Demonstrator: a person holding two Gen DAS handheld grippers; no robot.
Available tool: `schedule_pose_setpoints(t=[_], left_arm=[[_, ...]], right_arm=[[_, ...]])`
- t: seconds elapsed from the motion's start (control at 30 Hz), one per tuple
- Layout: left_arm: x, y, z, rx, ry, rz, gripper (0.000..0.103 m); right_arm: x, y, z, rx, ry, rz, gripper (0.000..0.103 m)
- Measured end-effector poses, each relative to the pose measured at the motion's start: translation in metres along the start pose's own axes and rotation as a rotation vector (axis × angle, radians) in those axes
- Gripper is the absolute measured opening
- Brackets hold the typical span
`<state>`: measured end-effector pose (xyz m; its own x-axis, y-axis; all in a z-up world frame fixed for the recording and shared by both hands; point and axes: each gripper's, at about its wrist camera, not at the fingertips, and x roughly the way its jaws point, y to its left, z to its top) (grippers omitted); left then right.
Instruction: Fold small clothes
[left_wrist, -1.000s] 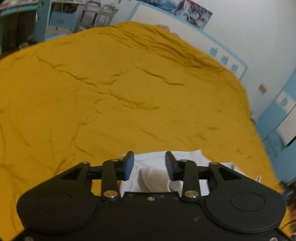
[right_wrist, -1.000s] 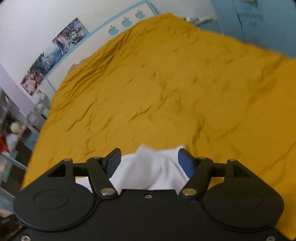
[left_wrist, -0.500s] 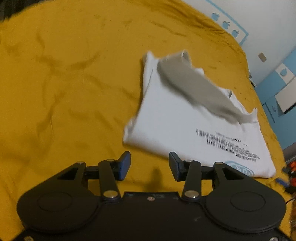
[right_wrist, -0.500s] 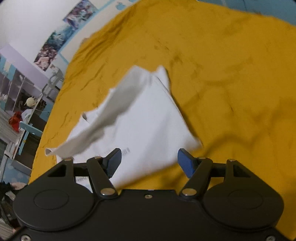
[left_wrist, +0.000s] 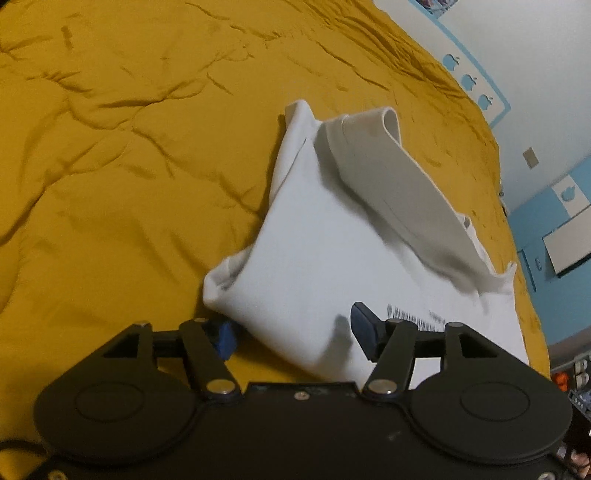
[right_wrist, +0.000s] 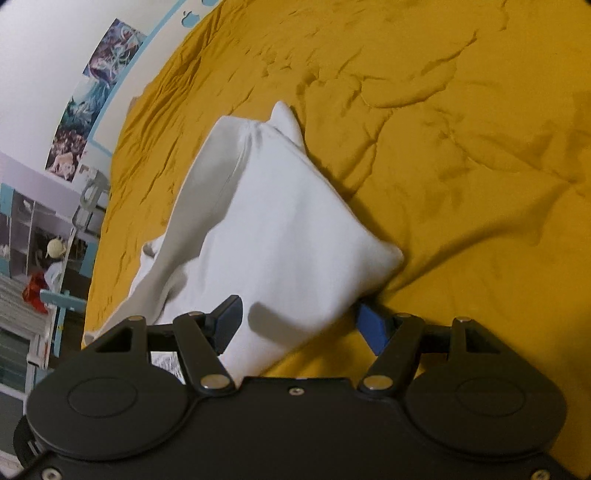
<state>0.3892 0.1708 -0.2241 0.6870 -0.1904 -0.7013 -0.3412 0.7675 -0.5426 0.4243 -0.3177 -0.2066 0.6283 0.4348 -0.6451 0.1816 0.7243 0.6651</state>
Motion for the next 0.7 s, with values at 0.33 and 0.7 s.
schedule_pose_setpoints(t=[0.33, 0.7], left_arm=[[0.012, 0.002, 0.018, -0.066, -0.018, -0.021, 0.014], [-0.025, -0.025, 0.034, 0.024, -0.051, -0.053, 0.006]], right_arm=[[-0.001, 0.003, 0.007, 0.050, -0.063, -0.002, 0.041], [-0.027, 0.028, 0.015, -0.048, -0.092, -0.011, 0.008]])
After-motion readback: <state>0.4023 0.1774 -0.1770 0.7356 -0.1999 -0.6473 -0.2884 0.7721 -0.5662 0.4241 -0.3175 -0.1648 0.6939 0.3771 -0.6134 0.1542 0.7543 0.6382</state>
